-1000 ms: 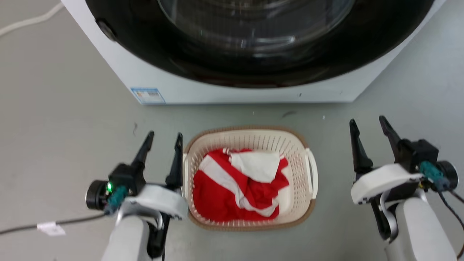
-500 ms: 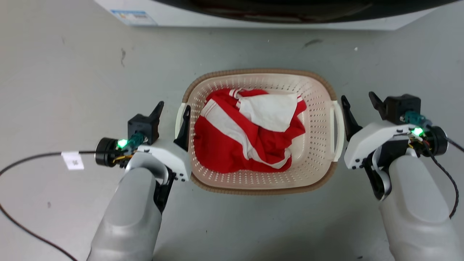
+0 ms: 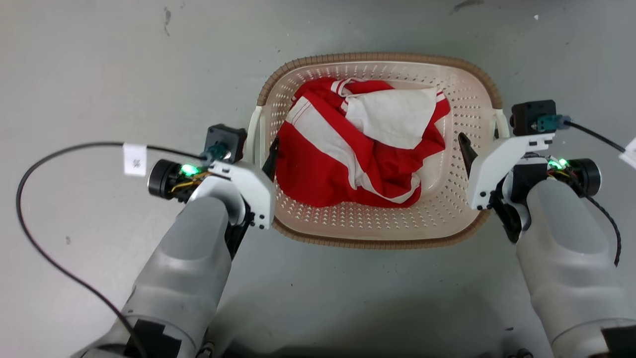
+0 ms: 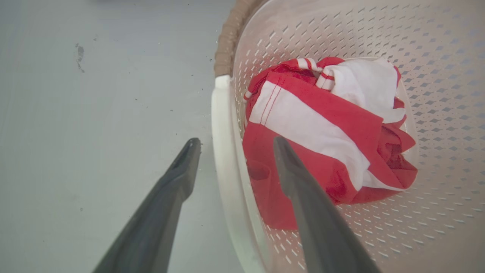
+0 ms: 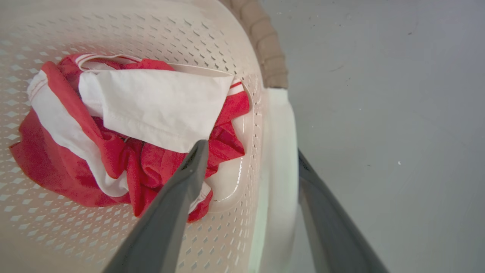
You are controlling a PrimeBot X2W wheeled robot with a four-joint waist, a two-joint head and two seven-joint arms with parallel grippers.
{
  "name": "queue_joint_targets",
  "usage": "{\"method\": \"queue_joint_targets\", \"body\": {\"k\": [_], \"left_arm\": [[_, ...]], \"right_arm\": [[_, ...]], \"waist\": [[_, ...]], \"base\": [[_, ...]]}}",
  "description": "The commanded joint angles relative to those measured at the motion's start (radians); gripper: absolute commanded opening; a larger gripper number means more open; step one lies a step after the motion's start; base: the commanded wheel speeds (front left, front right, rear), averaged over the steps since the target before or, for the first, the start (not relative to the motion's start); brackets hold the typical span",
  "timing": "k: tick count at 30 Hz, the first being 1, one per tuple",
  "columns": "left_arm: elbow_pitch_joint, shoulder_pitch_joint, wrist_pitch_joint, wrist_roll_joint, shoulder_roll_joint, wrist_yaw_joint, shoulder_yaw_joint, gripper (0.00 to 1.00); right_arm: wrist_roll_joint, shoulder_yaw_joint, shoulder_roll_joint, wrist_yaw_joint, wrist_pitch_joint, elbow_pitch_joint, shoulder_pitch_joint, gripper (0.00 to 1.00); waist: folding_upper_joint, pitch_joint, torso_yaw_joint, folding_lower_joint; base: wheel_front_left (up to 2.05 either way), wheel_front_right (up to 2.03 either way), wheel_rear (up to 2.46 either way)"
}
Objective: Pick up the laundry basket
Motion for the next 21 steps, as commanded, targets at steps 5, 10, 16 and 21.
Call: {"method": "queue_joint_targets", "body": {"k": [5, 10, 16, 21], "left_arm": [[0.040, -0.059, 0.061, -0.087, -0.001, -0.001, -0.104, 1.00], [0.039, -0.075, 0.141, -0.180, 0.014, -0.001, -0.207, 1.00], [-0.001, -0.069, 0.205, -0.301, 0.045, -0.001, -0.316, 1.00], [-0.028, -0.069, 0.236, -0.399, 0.066, -0.001, -0.379, 1.00]], "right_arm": [[-0.035, -0.021, -0.002, 0.000, 0.046, 0.079, -0.072, 1.00], [-0.046, -0.018, -0.002, 0.000, 0.070, 0.136, -0.118, 1.00], [-0.068, -0.035, -0.002, 0.000, 0.072, 0.185, -0.151, 1.00], [-0.076, -0.047, -0.002, 0.000, 0.052, 0.213, -0.161, 1.00]], "waist": [[0.0000, 0.023, 0.005, -0.0001], [0.0000, 0.032, 0.002, -0.0001], [0.0000, 0.036, 0.001, -0.0001], [0.0000, 0.041, 0.004, -0.0001]], "base": [[0.00, 0.00, 0.00], [0.00, 0.00, 0.00], [0.00, 0.00, 0.00], [0.00, 0.00, 0.00]]}}
